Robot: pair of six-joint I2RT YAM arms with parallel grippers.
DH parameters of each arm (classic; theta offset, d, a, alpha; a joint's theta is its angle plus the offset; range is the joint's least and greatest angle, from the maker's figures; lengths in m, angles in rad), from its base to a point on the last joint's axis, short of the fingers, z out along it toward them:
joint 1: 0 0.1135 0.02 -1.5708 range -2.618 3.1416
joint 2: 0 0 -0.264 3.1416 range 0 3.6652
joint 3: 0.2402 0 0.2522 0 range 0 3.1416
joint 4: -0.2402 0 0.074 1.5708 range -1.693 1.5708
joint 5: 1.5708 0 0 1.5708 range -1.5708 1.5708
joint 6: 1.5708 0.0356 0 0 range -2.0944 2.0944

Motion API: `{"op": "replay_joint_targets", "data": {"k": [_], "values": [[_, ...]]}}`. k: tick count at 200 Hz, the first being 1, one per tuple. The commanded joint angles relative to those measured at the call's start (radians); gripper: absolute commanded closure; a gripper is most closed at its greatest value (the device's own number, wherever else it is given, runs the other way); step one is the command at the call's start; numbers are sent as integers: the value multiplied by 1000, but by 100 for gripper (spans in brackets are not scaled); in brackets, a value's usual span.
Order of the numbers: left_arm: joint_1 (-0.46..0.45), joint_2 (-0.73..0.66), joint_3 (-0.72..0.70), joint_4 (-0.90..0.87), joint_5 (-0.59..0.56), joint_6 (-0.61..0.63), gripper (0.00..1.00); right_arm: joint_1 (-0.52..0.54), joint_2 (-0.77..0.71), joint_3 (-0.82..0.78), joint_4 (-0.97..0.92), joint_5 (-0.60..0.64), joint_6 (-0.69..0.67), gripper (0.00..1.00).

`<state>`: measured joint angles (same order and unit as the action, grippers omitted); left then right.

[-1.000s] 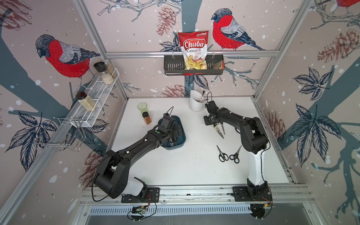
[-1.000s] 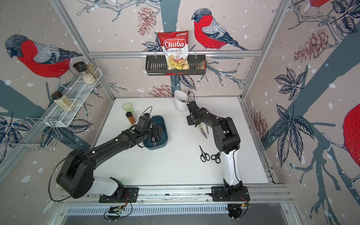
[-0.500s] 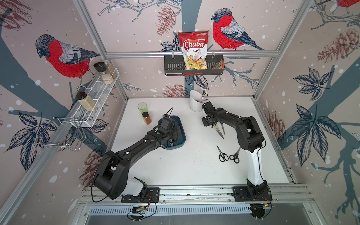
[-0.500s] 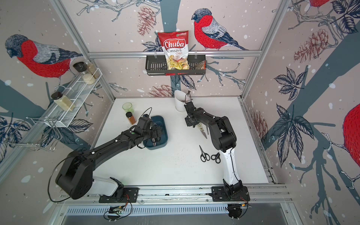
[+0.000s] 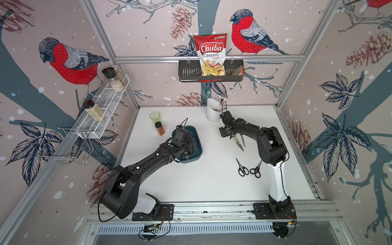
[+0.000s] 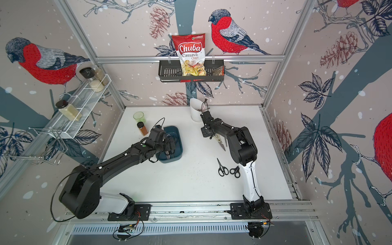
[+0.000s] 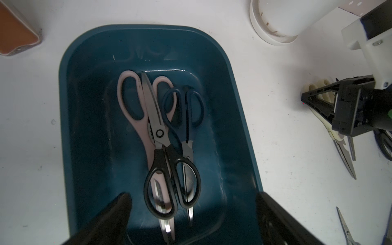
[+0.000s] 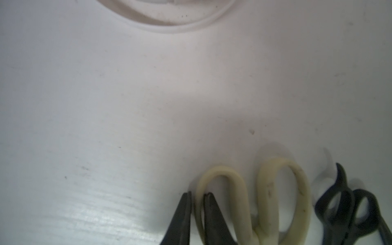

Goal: Put the scissors into the storage box
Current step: Pick up the scissors from the center of the board.

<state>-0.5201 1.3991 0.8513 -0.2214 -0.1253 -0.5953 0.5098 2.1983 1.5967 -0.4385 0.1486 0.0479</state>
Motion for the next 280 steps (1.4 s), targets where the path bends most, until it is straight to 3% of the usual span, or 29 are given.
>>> {"op": "replay_joint_targets", "data": {"k": [1, 66, 166, 226, 280], "values": [[-1, -8, -3, 10, -14, 2, 5, -1, 18, -11, -79, 16, -16, 86], [-1, -11, -5, 11, -13, -4, 5, 0, 4, -11, -85, 1, 12, 100], [21, -29, -5, 29, 25, -24, 5, 18, -88, 50, -156, -15, 109, 100], [177, -111, -66, 60, 161, -48, 5, 99, -176, 75, -168, -45, 232, 100], [279, -248, -122, 9, 127, -7, 5, 214, -181, 157, -82, -96, 334, 100]]}}
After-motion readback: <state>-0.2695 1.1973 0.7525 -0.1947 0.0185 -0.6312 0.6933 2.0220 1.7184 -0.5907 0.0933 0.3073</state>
